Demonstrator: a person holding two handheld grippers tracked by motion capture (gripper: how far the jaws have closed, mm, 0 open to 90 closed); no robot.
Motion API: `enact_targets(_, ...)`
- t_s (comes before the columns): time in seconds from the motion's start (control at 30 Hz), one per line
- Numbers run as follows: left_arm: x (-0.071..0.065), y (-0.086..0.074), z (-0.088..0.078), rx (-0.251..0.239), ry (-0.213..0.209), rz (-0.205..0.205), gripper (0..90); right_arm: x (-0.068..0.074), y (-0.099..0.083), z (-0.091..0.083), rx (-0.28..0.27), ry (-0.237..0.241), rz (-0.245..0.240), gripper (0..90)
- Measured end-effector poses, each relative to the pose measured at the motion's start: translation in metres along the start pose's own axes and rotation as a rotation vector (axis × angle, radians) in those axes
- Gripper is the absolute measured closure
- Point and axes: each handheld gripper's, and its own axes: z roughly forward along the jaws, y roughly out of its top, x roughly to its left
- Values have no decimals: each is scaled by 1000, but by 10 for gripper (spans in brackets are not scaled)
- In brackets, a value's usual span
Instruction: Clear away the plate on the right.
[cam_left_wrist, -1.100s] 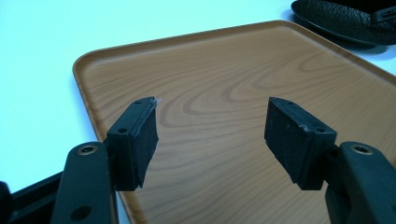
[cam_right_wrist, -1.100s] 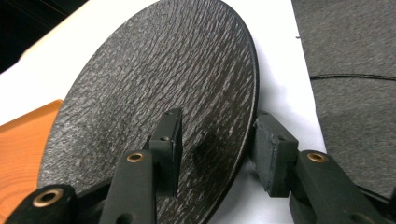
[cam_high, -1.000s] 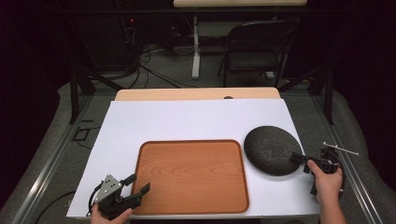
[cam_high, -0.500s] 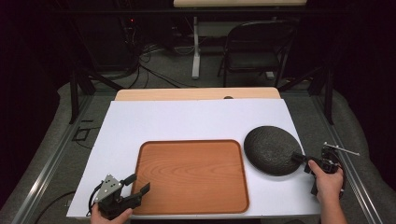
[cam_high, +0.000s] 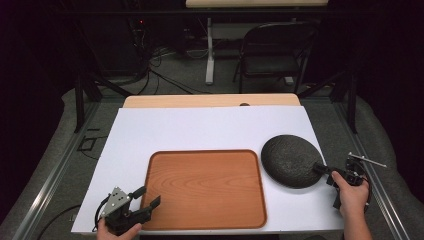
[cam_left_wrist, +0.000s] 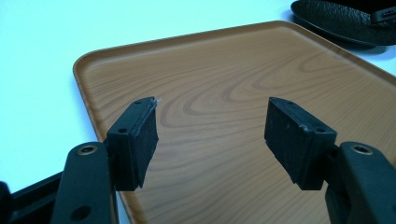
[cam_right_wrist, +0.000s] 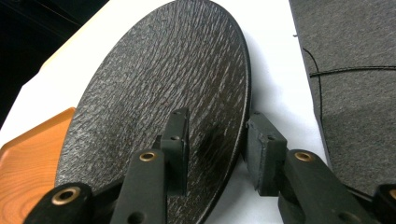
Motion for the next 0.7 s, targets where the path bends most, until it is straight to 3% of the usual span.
enact_targets(0.53, 0, 0, 0, 0, -1, -1, 344, 4, 3, -4, 17, 2, -6, 652)
enact_targets(0.7, 0, 0, 0, -1, -1, -2, 344, 3, 6, -8, 17, 45, 40, 691)
